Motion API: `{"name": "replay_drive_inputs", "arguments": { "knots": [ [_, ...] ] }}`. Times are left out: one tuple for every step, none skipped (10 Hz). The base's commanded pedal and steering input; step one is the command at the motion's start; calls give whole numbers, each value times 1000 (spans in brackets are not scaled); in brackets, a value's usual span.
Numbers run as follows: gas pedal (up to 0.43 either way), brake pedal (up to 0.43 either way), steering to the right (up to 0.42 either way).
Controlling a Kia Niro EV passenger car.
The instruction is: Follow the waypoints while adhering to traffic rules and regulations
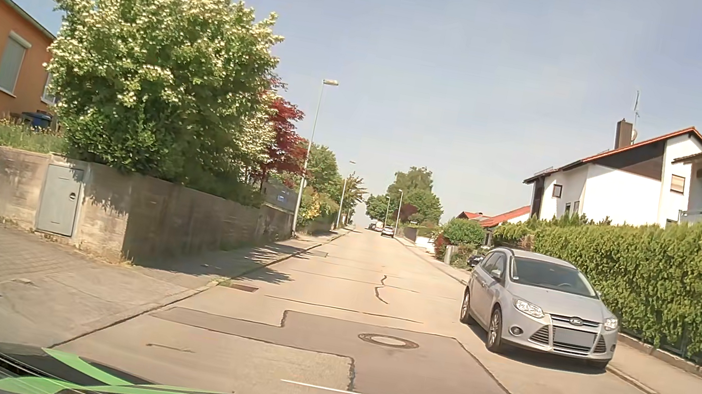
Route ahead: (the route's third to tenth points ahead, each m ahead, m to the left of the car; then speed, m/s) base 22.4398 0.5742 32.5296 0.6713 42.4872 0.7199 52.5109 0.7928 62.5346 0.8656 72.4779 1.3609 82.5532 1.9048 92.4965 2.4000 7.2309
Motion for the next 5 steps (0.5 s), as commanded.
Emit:
{"name": "replay_drive_inputs", "arguments": {
  "knots": [
    [110,0,-6],
    [110,0,-6],
    [110,0,-6],
    [110,0,-5],
    [110,0,-6]
  ]
}}
